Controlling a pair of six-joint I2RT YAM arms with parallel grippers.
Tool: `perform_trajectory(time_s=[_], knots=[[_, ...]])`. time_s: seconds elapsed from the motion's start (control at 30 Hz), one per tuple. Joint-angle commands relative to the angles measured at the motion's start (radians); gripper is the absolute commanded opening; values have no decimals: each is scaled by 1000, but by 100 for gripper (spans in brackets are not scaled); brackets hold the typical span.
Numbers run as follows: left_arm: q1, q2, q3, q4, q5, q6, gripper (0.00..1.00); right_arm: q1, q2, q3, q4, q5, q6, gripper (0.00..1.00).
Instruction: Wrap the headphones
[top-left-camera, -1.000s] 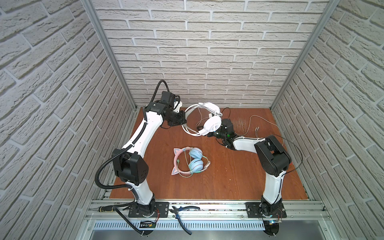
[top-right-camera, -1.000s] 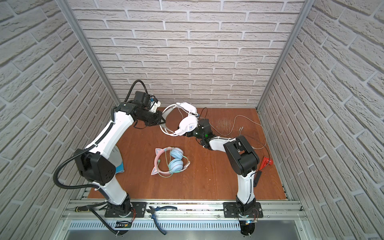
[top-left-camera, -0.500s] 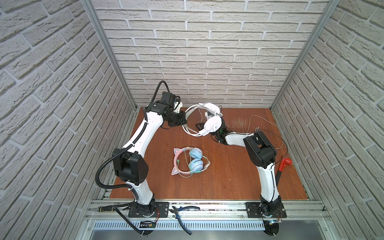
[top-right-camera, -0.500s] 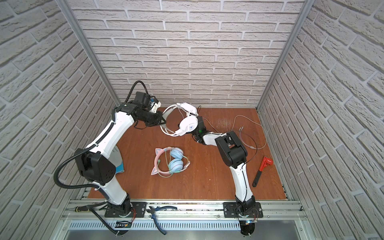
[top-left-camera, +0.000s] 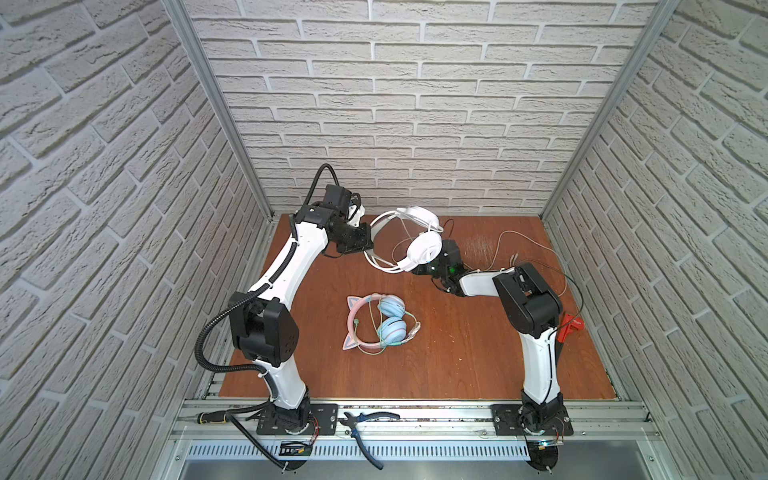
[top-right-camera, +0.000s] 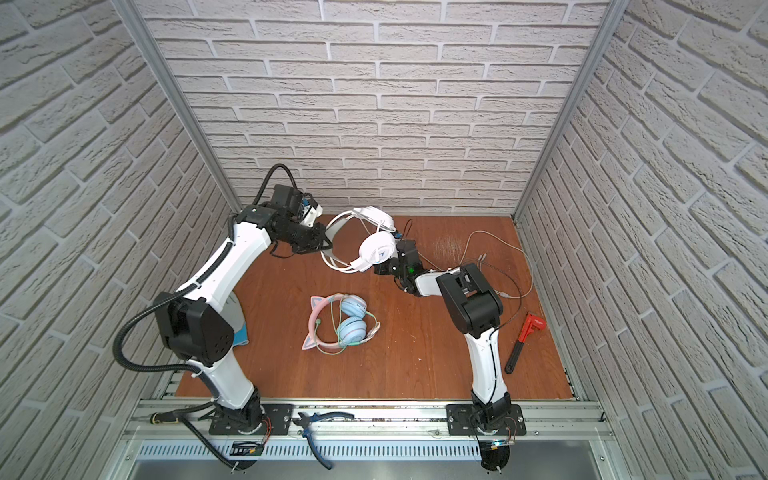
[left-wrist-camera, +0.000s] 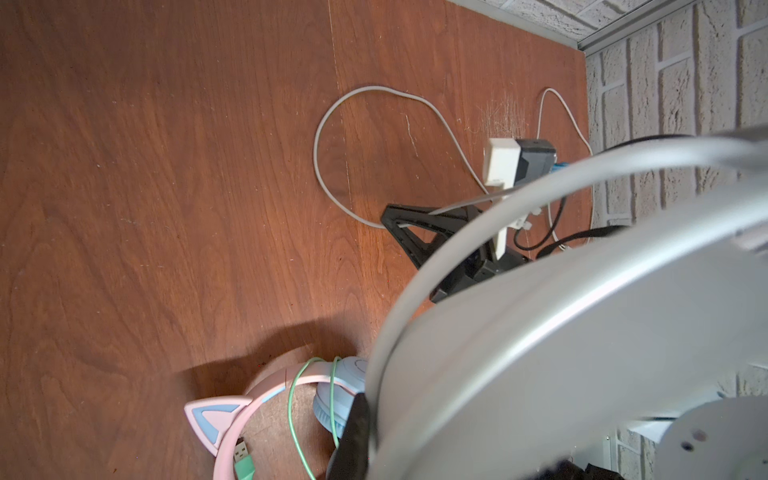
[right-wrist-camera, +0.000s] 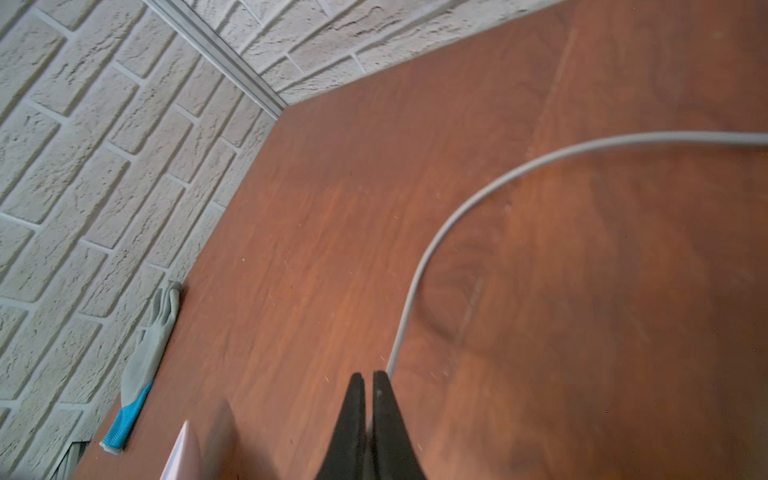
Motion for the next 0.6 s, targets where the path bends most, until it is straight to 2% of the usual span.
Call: perform_trajectory(time_s=[0.0,0.13,0.2,0.3,0.5,0.57], knots=[[6,-23,6,65,39,-12,0,-40,-186,-63,-94,-16,-99,6],[5,-17,23,76,49,-15,0,-77,-331,-69,-439,29,-265,6],[-1,-9,28,82,63,-14,0,-82,-404,-27,-688,111,-361,6],[-16,6,33,88,89,-3,0,-88,-493,21,-942,250,-485,6],[-59,27,31,86,114,29,0,-116,-645,105,-1304,437,-578,6],[-64,26,25,86,113,32,0,-124,-682,131,-1399,459,-588,6]])
